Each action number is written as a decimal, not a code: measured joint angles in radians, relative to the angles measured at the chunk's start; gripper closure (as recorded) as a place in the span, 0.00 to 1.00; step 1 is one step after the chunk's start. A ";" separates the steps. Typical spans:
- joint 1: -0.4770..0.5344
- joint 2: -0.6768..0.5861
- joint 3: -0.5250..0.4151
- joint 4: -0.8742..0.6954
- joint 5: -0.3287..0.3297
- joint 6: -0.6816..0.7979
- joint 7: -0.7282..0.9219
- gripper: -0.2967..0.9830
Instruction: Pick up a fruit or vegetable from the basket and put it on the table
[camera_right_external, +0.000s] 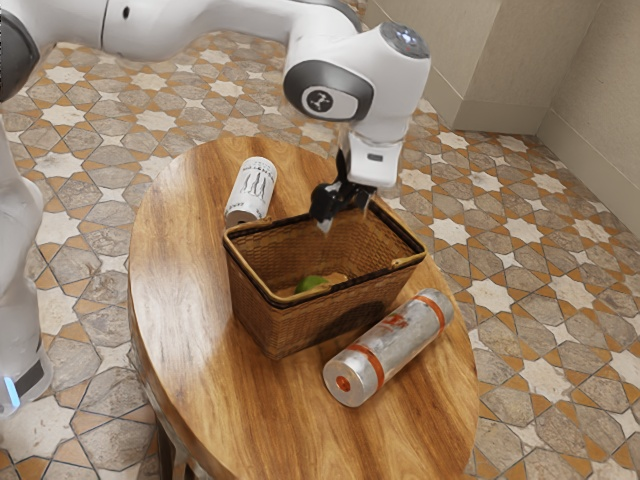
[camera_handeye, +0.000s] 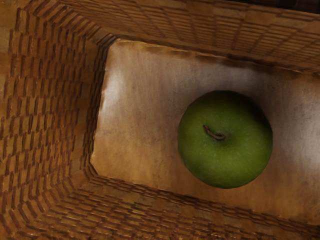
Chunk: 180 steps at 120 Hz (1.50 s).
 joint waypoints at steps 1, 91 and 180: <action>-0.005 0.002 0.001 0.000 0.001 -0.001 0.000 0.25; -0.068 0.079 0.025 -0.058 -0.007 0.024 0.030 0.25; -0.054 0.136 0.025 -0.099 -0.036 0.043 0.035 0.25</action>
